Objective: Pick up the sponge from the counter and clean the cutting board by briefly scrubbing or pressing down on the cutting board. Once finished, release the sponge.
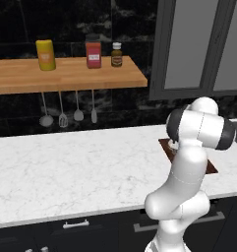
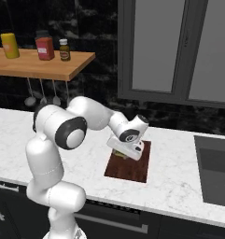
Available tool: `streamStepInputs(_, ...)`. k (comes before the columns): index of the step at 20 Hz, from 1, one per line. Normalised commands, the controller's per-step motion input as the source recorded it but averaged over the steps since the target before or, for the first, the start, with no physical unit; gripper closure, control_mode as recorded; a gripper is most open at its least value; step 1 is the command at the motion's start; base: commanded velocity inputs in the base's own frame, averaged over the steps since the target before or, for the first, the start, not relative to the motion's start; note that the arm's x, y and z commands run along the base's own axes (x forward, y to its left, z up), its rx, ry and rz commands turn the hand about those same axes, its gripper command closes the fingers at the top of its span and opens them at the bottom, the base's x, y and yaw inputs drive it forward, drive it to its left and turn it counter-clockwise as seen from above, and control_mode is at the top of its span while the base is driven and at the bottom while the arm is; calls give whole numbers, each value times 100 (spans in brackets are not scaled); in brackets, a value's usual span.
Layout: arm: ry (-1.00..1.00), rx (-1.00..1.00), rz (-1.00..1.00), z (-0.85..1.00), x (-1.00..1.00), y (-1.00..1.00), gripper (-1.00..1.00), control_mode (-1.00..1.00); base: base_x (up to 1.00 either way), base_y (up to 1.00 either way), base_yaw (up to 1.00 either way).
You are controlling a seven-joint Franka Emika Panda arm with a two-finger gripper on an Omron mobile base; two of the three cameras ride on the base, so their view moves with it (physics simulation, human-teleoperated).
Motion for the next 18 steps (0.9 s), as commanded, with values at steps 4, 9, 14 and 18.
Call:
streamStepInputs(4, 7, 0, 0, -16, -100, 0, 100, -100, 0, 0, 0)
streamStepInputs(9, 10, 0, 0, -10, -100, 0, 100, -100, 0, 0, 0)
streamStepInputs(14, 13, 0, 0, -5, -88, 0, 100, -100, 0, 0, 0)
streamStepInputs(18, 9, 0, 0, 0, -41, 0, 100, -100, 0, 0, 0)
